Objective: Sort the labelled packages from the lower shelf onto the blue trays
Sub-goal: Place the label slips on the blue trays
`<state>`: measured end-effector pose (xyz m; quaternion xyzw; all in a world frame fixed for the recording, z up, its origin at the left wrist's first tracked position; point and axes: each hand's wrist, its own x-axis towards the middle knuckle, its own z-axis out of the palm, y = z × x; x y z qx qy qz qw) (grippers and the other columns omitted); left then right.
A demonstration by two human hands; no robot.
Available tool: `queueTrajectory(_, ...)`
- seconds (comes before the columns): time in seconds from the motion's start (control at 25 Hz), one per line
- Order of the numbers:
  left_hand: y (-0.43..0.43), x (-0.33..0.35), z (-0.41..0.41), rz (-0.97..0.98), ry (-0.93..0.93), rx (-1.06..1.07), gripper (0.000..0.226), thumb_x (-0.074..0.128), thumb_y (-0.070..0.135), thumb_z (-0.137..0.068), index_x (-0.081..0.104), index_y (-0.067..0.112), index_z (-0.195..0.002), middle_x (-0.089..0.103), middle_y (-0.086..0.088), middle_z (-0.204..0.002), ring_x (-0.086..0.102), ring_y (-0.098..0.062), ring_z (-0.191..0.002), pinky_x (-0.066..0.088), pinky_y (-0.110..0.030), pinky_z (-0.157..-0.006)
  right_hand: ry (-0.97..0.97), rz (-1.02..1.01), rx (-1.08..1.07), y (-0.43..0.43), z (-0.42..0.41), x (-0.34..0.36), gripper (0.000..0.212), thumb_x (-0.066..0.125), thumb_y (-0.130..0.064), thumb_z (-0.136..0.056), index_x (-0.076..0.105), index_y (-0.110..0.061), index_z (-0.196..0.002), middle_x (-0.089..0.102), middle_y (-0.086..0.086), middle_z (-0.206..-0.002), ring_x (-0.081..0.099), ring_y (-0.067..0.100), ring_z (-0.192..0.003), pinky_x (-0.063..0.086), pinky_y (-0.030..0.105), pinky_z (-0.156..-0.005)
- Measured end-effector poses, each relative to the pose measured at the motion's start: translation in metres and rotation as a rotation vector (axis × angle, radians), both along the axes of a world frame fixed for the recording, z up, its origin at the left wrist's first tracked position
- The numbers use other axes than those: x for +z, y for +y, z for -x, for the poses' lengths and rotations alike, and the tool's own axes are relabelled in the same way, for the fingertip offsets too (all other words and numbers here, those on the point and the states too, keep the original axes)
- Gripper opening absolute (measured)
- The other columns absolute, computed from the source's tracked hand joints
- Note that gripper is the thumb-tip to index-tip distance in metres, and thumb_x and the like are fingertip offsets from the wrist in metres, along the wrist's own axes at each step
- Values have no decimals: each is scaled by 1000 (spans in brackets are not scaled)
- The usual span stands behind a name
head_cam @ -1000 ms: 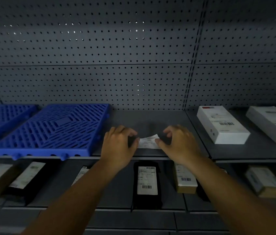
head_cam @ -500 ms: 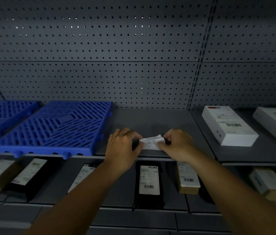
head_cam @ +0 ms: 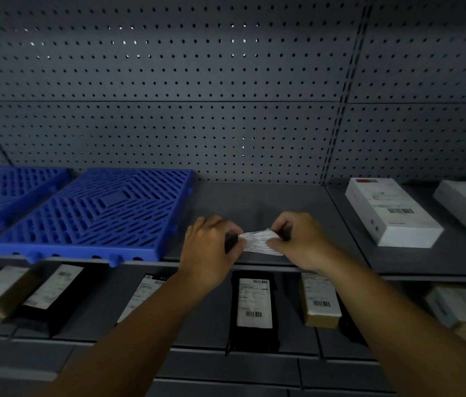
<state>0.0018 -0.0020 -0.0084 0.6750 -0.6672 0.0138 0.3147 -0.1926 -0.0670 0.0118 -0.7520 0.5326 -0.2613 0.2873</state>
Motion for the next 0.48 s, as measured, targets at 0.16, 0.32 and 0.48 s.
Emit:
queueTrajectory(0.16,0,-1,0,8,9,-6,24,70,45,-90,72,31,-110,69,12,-109,55,-16,-110,44,-38,-95,-96,26,-78,1,-1,0,27,82,-10,-77,61,-24,-85,69,-7,-86,67,9,-79,51,23,-65)
queueTrajectory(0.32,1,-1,-1,7,63,14,42,71,47,-89,64,29,-127,73,14,-110,56,-12,-113,42,-35,-98,-285,27,-68,7,4,2,27,84,-5,-74,64,-18,-87,74,-2,-81,72,11,-76,58,24,-67)
queueTrajectory(0.48,2,11,-8,-34,525,-99,32,70,41,-93,72,27,-121,77,16,-104,67,3,-104,54,-24,-96,-500,22,-14,14,17,18,28,86,-8,-75,65,-16,-92,77,-5,-79,73,7,-74,54,14,-62)
